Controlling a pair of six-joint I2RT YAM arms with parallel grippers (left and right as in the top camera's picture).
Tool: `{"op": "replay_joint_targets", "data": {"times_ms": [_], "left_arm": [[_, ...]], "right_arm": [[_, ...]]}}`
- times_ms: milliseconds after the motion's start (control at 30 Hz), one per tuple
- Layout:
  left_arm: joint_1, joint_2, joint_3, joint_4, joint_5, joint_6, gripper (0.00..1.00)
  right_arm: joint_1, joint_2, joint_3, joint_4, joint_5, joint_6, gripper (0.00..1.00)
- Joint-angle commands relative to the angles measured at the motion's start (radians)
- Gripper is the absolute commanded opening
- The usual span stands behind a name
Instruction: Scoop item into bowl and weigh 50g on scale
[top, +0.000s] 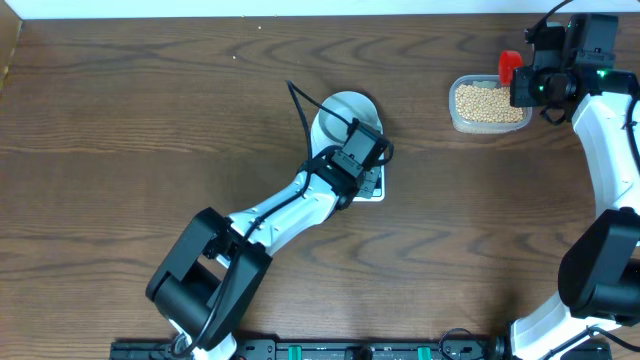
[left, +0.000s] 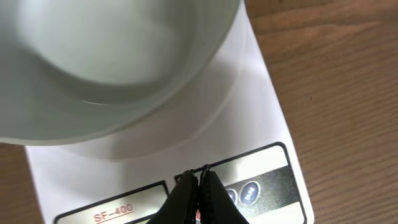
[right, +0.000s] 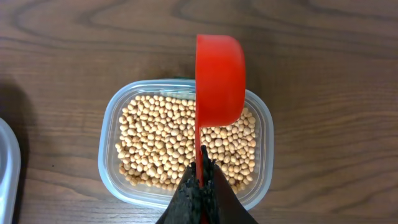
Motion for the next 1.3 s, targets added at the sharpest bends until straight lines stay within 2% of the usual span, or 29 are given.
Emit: {"op": "replay_joint_targets", "data": {"times_ms": [0,200,933,1267], "left_arm": [[0.01,-0.017,-0.008,-0.018,-0.017,0.014,0.07],[0.01,0.006,-0.01,-0.06,-0.014,0.012,0.07],[0.01,0.019,-0.013,-0.07,0.045,0.013,0.07],[0.009,0.079,-0.022,-0.045,0.05,0.013,0.07]], "right_arm": [[-0.008,-0.017,0.016,-0.003,0.004,-0.015,0.01],[-0.008,-0.017,0.016,-0.016,0.004,-0.015,0.01],[-0.007,-0.017,0.016,-0.016,0.004,-0.015,0.01],[-0.007,-0.017,0.016,-0.016,0.005,-0.015,0.01]]}}
